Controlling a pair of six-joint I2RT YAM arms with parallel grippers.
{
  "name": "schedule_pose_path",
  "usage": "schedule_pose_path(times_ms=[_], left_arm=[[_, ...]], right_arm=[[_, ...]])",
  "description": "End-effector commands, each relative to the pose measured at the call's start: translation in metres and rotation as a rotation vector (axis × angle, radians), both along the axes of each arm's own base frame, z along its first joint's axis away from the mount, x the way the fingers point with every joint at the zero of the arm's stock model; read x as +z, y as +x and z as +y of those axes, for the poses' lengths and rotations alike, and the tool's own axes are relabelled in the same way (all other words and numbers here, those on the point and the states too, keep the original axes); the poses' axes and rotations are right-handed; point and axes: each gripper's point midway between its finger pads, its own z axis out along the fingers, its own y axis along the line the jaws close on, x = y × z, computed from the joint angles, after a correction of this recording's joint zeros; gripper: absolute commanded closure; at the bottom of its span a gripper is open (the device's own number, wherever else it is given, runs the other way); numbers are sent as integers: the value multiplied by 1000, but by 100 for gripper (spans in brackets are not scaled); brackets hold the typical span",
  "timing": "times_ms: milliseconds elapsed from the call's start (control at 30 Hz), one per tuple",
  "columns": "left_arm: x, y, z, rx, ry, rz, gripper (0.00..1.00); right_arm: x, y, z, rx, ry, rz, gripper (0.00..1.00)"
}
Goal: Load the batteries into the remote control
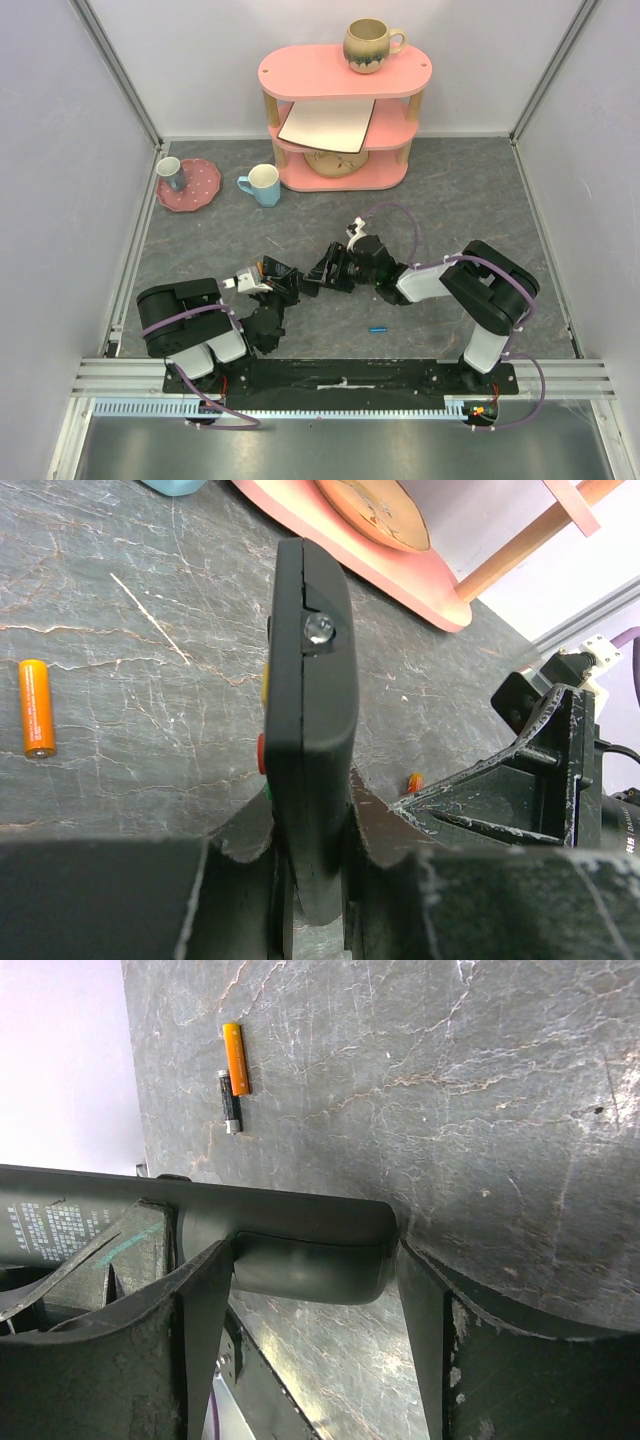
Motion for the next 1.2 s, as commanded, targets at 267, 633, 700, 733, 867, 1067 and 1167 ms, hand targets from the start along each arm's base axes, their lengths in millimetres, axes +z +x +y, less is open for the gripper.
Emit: schedule_pose_path(times_ms=[267,633,700,733,867,1067,1167], left_arm=[[-6,-14,19,-38,90,-16,98],[-5,-14,16,-44,92,-18,98],[-5,-14,16,-46,92,-18,98],[-5,-14,15,-46,90,-20,98],[-4,-14,15,-47,90,-20,98],[-4,-14,14,-49,92,-22,98],[-3,-14,15,-49,97,-25,98]], right_arm=[[26,4,5,-15,56,-53,21],[14,2,8,3,38,-34,21],[13,2,9,8,35,-31,21],[14,1,10,13,35,-31,21],[9,-1,9,20,19,-25,22],[0,-3,6,20,-3,-3,24],[-4,-5,6,23,-16,9,24]])
